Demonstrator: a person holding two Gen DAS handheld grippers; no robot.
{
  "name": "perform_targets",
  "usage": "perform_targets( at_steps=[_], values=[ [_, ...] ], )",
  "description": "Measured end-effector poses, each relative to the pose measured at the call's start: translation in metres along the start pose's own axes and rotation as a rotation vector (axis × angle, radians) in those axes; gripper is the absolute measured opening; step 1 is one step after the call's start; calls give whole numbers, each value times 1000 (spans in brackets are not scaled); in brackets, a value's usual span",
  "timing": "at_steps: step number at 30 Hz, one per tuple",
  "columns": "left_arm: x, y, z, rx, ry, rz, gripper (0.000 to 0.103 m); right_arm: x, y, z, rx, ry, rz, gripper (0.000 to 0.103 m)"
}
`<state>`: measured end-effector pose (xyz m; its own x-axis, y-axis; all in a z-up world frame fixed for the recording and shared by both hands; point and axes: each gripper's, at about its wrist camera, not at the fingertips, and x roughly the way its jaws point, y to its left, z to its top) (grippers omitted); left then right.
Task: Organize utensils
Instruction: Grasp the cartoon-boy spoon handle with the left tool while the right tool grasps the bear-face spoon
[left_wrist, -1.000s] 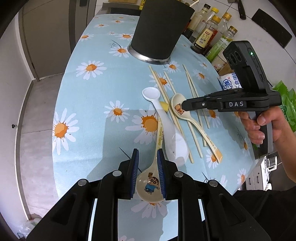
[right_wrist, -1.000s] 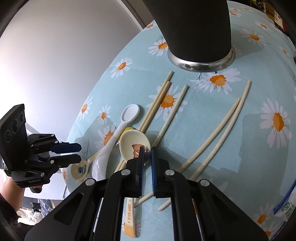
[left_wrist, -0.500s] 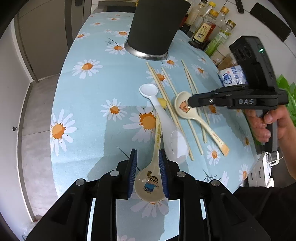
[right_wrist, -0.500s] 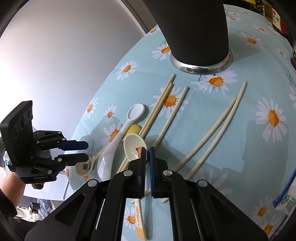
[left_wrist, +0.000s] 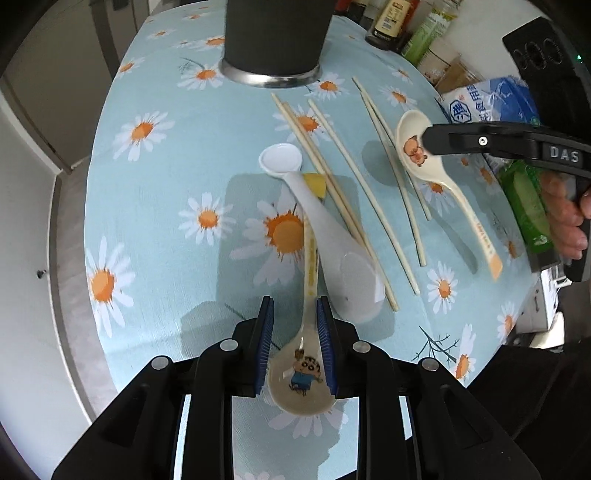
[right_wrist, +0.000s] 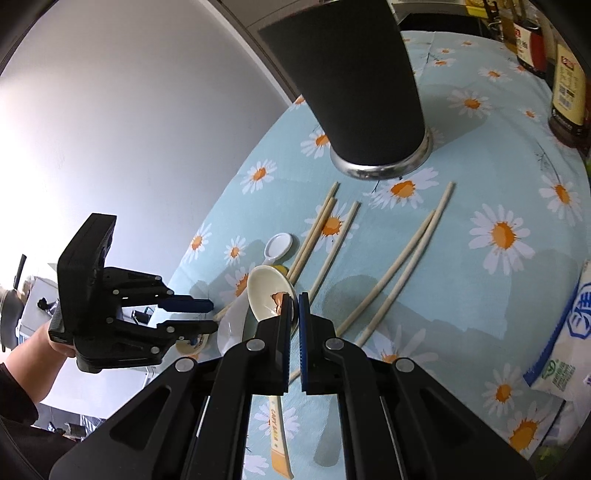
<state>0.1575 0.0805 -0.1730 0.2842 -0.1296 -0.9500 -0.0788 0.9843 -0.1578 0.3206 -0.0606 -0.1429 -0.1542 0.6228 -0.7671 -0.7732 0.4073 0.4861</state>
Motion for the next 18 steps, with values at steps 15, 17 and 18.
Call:
perform_targets(
  at_steps=[15,17,18],
  values=[
    [12,-13,21,79,168,108,6,-20,-6,-4,37,-53,17,5],
    [11,-14,20,84,173,118,6,-20,-8,-3,39,-57,21,5],
    [10,-13,21,85,177,129,6,-19,-8,-2,40,-58,21,5]
  ],
)
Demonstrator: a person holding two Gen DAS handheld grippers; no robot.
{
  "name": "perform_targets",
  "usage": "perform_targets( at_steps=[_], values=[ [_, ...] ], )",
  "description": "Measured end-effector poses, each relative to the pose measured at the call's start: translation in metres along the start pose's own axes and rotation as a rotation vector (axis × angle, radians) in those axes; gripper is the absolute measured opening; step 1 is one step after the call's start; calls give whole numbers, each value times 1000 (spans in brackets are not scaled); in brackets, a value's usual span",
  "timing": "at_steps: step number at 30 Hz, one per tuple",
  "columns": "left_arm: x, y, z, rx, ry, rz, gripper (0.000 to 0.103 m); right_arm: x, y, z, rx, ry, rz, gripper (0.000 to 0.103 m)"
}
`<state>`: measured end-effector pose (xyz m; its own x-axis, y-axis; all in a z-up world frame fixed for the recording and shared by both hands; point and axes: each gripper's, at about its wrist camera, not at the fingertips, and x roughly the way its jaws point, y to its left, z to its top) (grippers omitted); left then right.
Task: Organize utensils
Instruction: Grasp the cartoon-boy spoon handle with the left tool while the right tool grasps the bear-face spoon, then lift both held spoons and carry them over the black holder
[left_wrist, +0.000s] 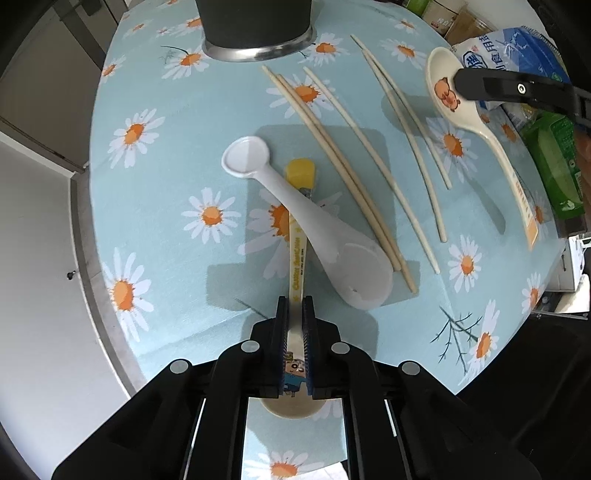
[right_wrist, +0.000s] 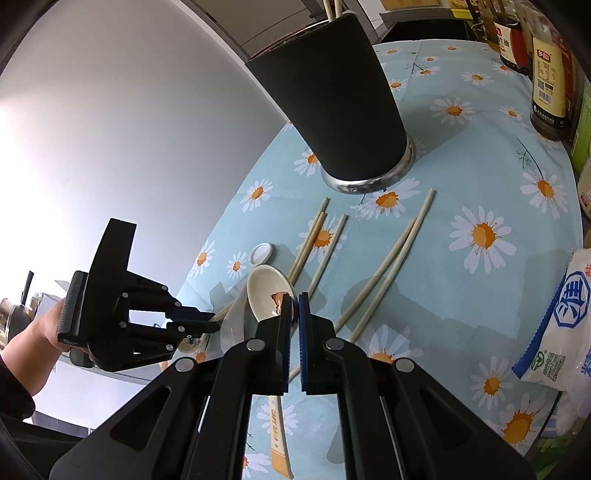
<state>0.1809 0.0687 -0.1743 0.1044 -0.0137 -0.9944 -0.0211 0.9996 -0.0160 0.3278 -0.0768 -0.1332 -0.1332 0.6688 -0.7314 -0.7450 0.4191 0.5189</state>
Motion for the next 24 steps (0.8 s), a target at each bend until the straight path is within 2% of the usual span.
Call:
perform_targets(
  at_steps=[14,24],
  values=[
    [-42,-5,4,-34,-77,44,6,0,1,0,-3,-2,35,5],
    [-61,1,6,-82,-169,21,6,-11,1,11,5,-32,19,5]
  ],
)
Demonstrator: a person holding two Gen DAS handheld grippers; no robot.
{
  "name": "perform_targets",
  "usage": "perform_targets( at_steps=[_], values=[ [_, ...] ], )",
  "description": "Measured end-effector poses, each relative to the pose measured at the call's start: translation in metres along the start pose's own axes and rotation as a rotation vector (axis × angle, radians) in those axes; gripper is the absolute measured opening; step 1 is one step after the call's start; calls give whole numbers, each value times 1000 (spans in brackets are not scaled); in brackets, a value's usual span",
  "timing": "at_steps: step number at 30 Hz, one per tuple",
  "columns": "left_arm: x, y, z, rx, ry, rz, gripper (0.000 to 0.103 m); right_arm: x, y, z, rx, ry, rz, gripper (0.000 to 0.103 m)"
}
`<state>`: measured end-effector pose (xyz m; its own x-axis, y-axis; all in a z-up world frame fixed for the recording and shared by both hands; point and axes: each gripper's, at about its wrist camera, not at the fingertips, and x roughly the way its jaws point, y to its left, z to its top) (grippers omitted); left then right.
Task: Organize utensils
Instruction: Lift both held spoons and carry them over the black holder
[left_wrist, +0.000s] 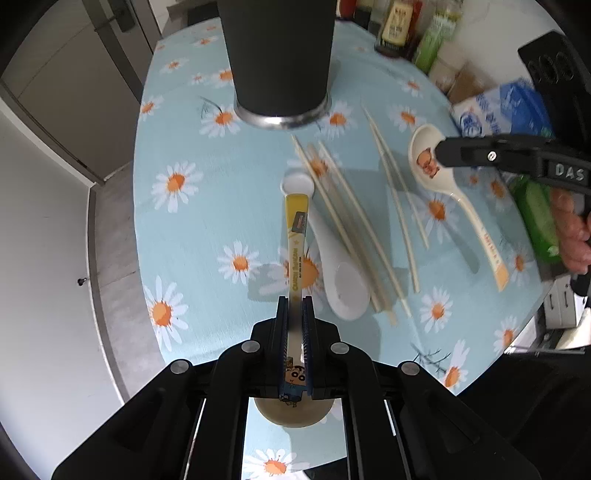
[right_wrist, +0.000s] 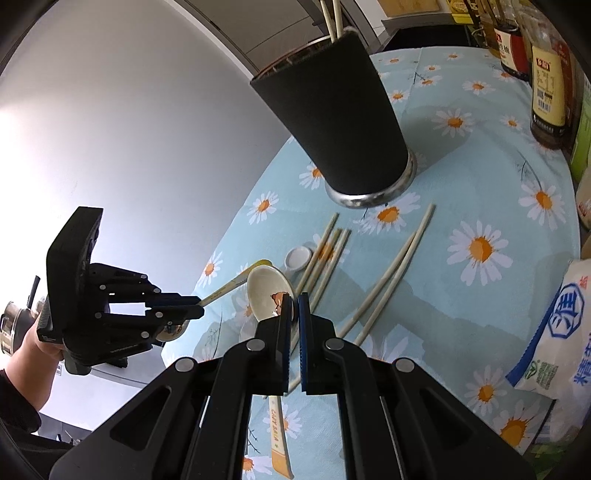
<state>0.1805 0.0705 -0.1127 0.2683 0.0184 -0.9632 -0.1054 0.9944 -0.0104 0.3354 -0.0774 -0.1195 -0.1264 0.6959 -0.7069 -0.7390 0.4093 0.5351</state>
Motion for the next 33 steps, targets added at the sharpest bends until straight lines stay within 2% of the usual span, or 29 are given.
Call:
perform_targets(
  at_steps=[5,9,11,15,20,25,33],
  values=[
    [-18,8,5,-29,-103,-67,6,-6,5,12,-1,-35,-18,5],
    [-31,20,12,-47,-198,-154,6,-9,14,22,-10,-73,-39,5],
    [-35,27,14,-66,-224,-203,6,-11,18,26,-6,-93,-52,5],
    [-44,39,20,-68,-294,-256,6,-16,26,37,-14,-140,-63,5],
    [-61,54,26,-48,-380,-328,6,-23,37,52,-6,-212,-71,5],
    [-75,72,38,-43,-492,-435,6,-33,47,74,26,-303,-68,5],
    [-89,93,68,-39,-594,-535,6,-52,55,108,77,-429,-49,5]
  ],
)
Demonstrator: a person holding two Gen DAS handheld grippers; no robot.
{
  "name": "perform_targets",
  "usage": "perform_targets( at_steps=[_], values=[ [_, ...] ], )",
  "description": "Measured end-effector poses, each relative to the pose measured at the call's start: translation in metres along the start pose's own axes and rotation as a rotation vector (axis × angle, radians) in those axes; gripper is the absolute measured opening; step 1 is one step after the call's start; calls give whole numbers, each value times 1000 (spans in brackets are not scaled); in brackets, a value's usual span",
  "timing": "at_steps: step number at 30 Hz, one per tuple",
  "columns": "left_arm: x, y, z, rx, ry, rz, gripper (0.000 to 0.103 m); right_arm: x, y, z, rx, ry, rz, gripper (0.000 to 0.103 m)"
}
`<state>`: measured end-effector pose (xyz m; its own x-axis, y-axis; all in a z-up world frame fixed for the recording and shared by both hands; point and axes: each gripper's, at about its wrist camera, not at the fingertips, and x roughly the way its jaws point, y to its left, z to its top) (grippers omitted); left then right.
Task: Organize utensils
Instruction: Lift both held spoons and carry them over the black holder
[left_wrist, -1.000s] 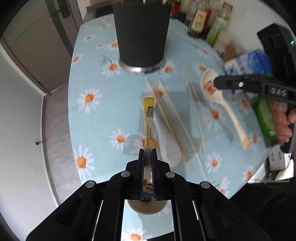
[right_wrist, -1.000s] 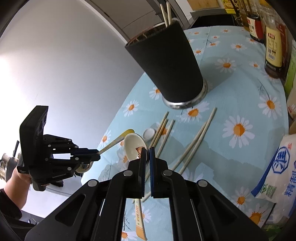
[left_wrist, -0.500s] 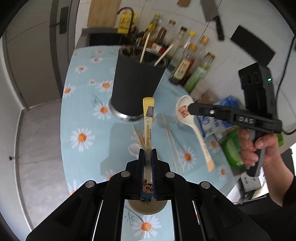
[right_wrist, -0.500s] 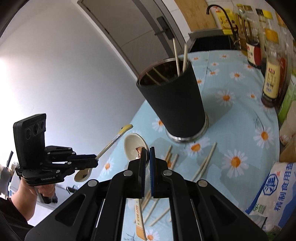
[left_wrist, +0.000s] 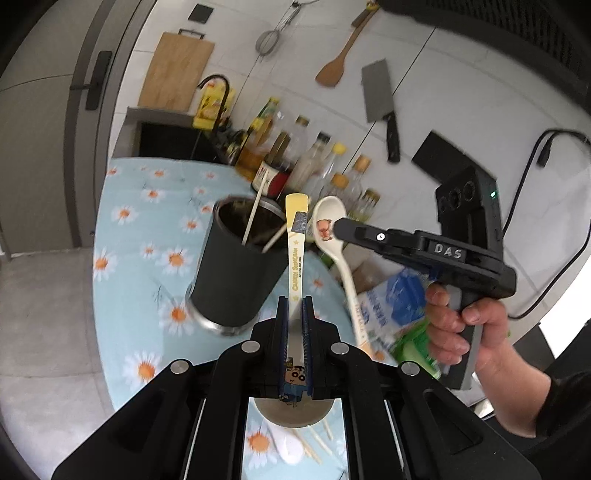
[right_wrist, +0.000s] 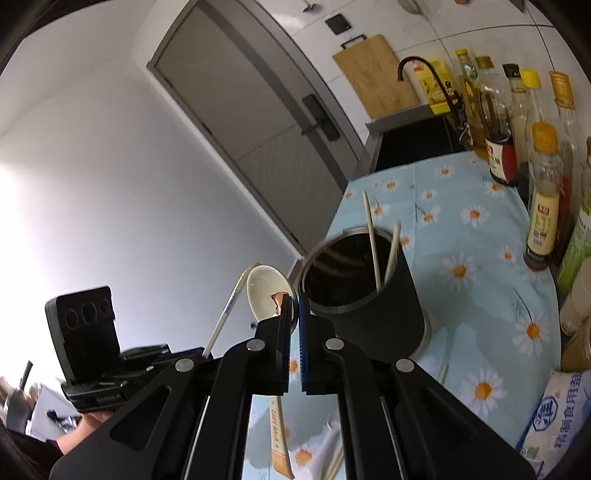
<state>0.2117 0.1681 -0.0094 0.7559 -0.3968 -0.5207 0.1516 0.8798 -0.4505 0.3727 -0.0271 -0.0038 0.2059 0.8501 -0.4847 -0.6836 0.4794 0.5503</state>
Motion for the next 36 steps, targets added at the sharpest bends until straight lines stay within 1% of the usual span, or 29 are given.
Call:
perform_targets(
  at_steps=[2,4,6,10,14,17,18,19,21,22,23,26,29,32,34,36],
  values=[
    [-1,4,11,-18,-31,-45,6,3,-1,10,25,-20,8,5],
    [-1,5,19,-4,-40,-43,6,4,-1,20,41,-44,22,5],
    [1,7,29,5,-60,-58,6,4,-2,31,44,-74,20,5],
    [4,13,46,8,-120,-60,6,5,-4,50,48,-123,24,5],
    [17,20,62,19,-184,-49,6,8,-9,69,42,-185,18,5],
    [26,22,69,21,-237,-57,6,8,-13,80,44,-236,17,5],
    [30,20,72,34,-271,-53,6,8,-14,83,40,-250,11,5],
    [33,20,73,37,-285,-54,6,8,-15,86,29,-266,1,5],
    [40,20,77,23,-322,-48,6,10,-19,90,23,-292,-10,5],
    [42,20,78,20,-335,-47,6,10,-21,91,22,-304,-11,5],
    [45,20,80,17,-354,-46,6,9,-24,93,24,-335,-26,5],
    [54,19,85,24,-392,-44,6,10,-29,95,27,-376,-53,5],
    [67,17,85,54,-403,-34,6,12,-31,96,21,-412,-80,5],
    [81,18,80,82,-392,6,6,14,-33,91,19,-445,-109,5],
    [88,20,74,94,-391,12,6,17,-30,85,-5,-461,-158,5],
    [94,21,68,120,-398,37,6,22,-28,80,-19,-458,-201,5]
  ],
)
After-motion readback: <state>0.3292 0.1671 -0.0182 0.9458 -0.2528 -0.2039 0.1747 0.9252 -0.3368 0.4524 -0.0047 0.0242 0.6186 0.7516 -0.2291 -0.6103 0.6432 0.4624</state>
